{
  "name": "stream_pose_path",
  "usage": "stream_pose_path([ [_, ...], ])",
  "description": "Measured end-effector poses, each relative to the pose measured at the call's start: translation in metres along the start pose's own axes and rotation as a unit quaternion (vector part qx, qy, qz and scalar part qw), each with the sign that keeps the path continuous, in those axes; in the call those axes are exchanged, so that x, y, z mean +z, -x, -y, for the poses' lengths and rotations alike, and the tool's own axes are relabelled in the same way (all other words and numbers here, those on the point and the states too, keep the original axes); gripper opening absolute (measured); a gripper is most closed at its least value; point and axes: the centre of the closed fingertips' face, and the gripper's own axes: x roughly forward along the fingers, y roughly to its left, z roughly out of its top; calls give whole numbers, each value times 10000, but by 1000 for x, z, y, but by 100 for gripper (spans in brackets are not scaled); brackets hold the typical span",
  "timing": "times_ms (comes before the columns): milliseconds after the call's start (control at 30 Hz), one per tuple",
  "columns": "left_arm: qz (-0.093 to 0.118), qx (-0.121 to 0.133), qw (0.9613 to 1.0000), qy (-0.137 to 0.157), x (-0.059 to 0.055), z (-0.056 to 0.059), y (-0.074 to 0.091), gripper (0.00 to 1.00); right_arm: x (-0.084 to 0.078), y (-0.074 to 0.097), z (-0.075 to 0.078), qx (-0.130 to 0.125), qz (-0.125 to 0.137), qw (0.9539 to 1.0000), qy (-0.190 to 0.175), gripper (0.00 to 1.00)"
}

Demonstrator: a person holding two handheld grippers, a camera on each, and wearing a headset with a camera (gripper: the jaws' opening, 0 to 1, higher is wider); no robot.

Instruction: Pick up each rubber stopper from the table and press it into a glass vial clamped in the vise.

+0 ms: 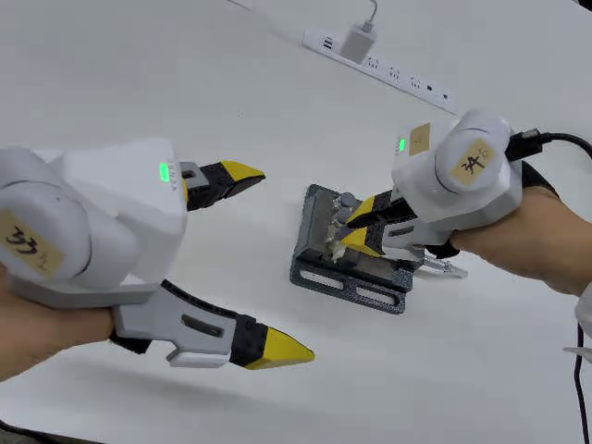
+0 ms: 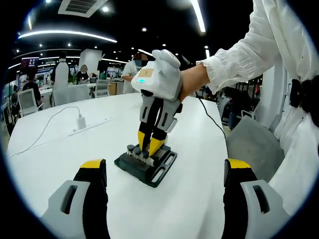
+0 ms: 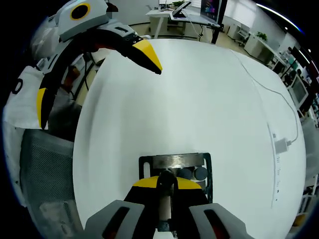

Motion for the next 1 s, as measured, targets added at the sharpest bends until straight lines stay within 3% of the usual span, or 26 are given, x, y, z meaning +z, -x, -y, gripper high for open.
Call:
stream_pose_path([
  [467, 51, -9, 10000, 28, 4, -1, -2, 97, 0, -4, 1, -198, -351, 9979, 499, 5],
  [1000, 62, -43, 10000, 24, 7, 0, -3, 95, 0, -4, 3, -217, -202, 9989, 363, 7],
])
